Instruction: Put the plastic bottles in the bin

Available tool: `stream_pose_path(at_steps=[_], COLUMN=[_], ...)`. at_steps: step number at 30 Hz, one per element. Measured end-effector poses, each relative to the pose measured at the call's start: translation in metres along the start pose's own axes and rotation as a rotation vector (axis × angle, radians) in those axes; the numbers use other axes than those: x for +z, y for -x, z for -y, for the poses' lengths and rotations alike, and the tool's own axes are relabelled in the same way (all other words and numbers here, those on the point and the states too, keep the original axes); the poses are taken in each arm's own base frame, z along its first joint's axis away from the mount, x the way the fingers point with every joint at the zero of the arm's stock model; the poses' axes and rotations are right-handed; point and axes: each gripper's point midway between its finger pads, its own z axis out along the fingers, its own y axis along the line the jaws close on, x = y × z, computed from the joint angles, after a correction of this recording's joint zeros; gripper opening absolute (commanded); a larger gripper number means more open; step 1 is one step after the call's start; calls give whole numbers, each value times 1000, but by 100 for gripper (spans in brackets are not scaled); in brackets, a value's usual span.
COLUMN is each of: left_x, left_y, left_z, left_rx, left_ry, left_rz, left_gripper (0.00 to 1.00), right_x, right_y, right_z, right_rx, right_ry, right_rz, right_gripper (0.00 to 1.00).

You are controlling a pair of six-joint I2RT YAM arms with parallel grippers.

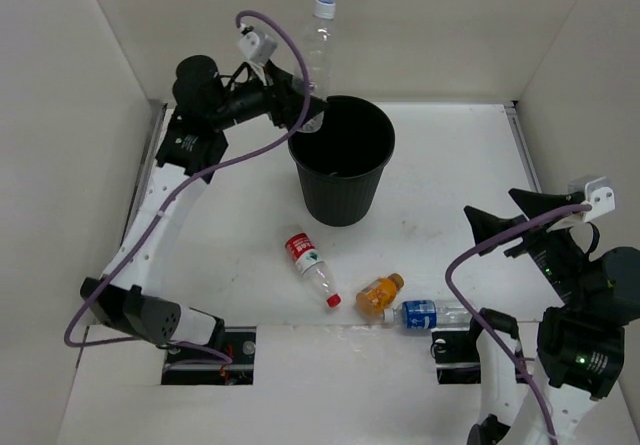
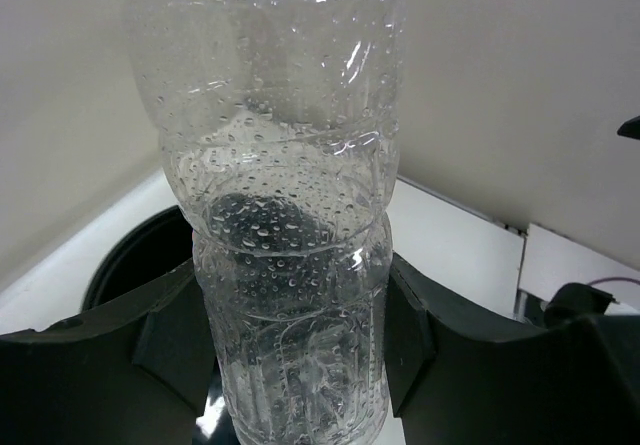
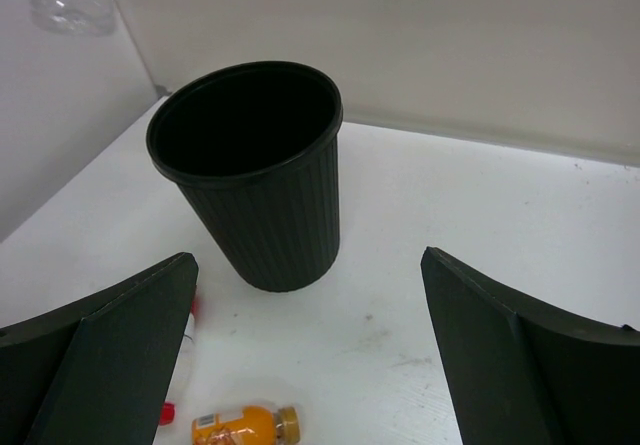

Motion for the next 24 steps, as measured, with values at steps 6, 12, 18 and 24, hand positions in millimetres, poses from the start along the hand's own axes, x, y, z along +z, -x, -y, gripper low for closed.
stream_pose_path(at_steps=[6, 12, 18, 24], left_x=[36, 58, 64, 58], left_y=[-59, -105, -123, -113], left_z=[-18, -50, -66, -66], left_rx=[-78, -132, -123, -75], left_ry=[-31, -12, 18, 43], left_rz=[-94, -172, -197, -185], left_gripper=[11, 64, 100, 100], right_x=[-4, -6, -9, -4], right_y=[3, 14, 24, 22], right_z=[-5, -9, -15, -15], right_rx=[1, 11, 1, 4], right_ry=[1, -4, 9, 36], right_rz=[15, 44, 72, 52], right_gripper=[100, 100, 100, 100])
